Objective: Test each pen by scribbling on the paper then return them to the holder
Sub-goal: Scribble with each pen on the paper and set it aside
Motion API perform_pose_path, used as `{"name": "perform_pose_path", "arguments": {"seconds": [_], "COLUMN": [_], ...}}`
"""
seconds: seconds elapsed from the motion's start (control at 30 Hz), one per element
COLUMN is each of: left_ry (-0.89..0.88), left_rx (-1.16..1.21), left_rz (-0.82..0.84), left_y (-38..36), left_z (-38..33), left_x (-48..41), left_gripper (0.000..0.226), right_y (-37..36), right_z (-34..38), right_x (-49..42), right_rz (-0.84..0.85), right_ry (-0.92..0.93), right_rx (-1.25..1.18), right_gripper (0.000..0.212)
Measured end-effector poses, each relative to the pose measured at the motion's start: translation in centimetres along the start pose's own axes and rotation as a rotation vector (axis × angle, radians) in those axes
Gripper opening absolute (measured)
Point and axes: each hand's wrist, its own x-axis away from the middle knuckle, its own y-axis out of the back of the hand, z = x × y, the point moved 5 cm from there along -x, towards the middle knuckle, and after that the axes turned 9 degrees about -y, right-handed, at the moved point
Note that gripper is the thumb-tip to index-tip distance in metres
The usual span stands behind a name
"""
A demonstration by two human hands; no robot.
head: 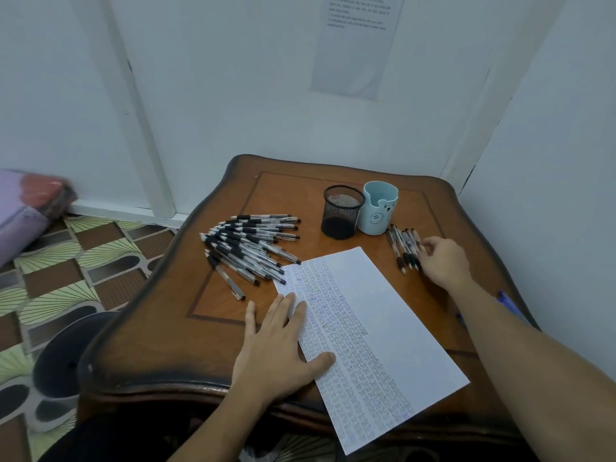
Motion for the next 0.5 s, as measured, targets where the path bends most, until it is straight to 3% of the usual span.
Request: {"name": "perform_pose_path", "arguments": {"seconds": [0.07, 0.1, 0.2, 0.33, 0.4, 0.5], "left_ry": [0.002, 0.002, 0.003, 0.004, 0.002, 0.008], "left_rx": [0.010, 0.017, 0.024, 0.017, 0.018, 0.024], "left_rz": [-0.004, -0.011, -0.037, -0.057, -0.058, -0.058], "left_y": [0.0, 0.0, 0.1, 0.2, 0.2, 0.2], "left_z": [0.1, 0.1, 0.2, 0.1, 0.1, 0.1], "left_x": [0.0, 0.0, 0.1, 0.2, 0.2, 0.2], "left_gripper": [0.103, 0.102, 0.095, 0.083, 0.085, 0.089], "right_y": [-0.5, -1.2, -4.4, -8.0, -9.3, -9.9], "right_z": [2.8, 4.5, 9.2, 13.6, 15.0, 15.8], "right_x": [1.4, 2.3, 5.8, 9.9, 10.4, 10.1], "right_rz": [-0.102, -0.076, 0.197, 0.370, 0.397, 0.334], "right_ry": [0.154, 0.251, 0.413, 0.356, 0.342, 0.359], "right_rx": [0.110, 0.098, -0.069, -0.319, -0.298, -0.215], "right_gripper": [0.031, 0.029, 0.022, 0.020, 0.025, 0.011]}}
